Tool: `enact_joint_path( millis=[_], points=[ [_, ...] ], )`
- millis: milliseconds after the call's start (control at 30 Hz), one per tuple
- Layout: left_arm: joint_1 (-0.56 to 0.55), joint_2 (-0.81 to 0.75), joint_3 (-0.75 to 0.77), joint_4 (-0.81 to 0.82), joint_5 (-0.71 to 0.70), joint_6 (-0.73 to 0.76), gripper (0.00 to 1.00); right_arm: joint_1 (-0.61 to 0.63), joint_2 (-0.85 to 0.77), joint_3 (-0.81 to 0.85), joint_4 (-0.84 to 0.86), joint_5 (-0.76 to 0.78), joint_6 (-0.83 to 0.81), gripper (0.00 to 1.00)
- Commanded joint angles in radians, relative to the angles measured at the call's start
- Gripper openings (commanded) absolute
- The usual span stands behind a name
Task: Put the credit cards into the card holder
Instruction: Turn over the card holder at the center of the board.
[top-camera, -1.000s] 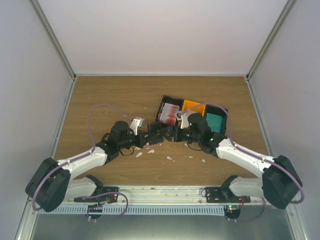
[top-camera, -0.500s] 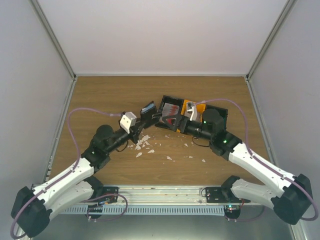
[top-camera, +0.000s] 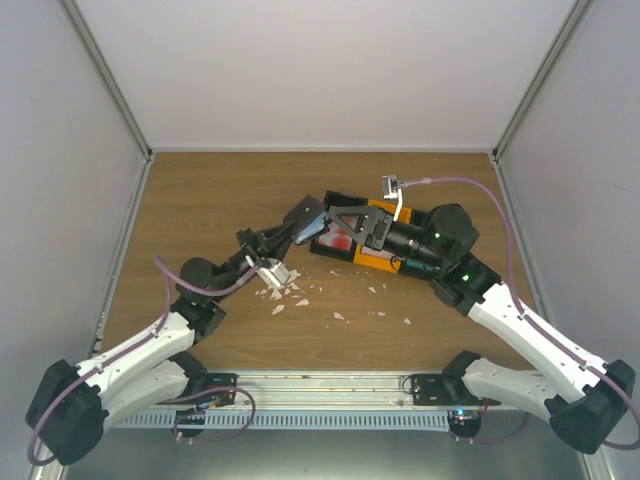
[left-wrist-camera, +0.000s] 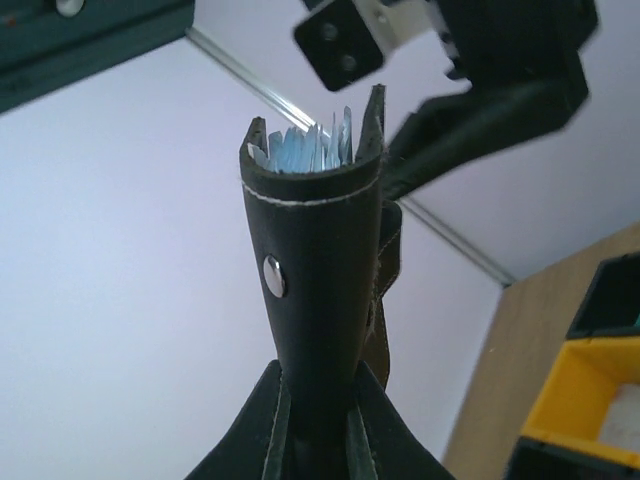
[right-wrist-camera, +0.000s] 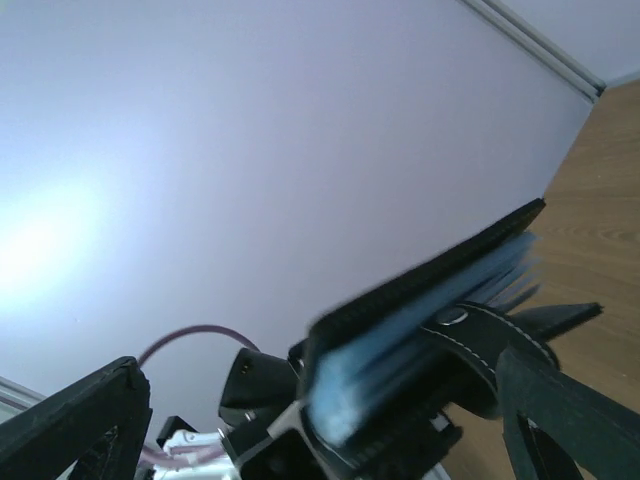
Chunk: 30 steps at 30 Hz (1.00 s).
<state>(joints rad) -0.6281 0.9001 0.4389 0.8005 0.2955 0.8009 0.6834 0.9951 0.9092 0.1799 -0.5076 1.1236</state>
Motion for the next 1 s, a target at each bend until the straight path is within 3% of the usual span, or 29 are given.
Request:
enact_joint_path(
  millis=[0, 100, 300, 433, 567, 700, 833, 967],
  points=[
    [-0.005, 0.026, 0.037, 0.141, 0.061, 0.321, 0.00, -0.004, 0.019, 0.059, -0.068, -0.002, 0.034, 0.95],
    [-0.006, 0.044, 0.075, 0.103, 0.065, 0.436, 0.00, -0.005, 0.027, 0.094, -0.169, 0.040, -0.004, 0.98],
    [-0.005, 0.050, 0.098, 0.136, 0.064, 0.528, 0.00, -0.004, 0.040, 0.146, -0.363, 0.160, -0.087, 0.98],
    [-0.006, 0.076, 0.115, 0.131, 0.051, 0.572, 0.00, -0.005, 0.087, 0.162, -0.365, 0.127, -0.090, 0.94],
    [-0.006, 0.089, 0.122, 0.135, 0.056, 0.589, 0.00, -0.003, 0.140, 0.150, -0.255, 0.008, -0.038, 0.87],
    [-0.006, 0.118, 0.128, 0.135, 0.032, 0.607, 0.00, -0.001, 0.173, 0.147, -0.194, -0.069, 0.011, 0.69],
    [-0.001, 0.132, 0.141, 0.167, -0.027, 0.483, 0.09, -0.001, 0.146, 0.133, -0.200, -0.041, 0.020, 0.39],
    [0.007, 0.122, 0.098, 0.236, -0.030, 0.367, 0.40, -0.002, 0.130, 0.131, -0.195, -0.009, -0.010, 0.16]
  ],
)
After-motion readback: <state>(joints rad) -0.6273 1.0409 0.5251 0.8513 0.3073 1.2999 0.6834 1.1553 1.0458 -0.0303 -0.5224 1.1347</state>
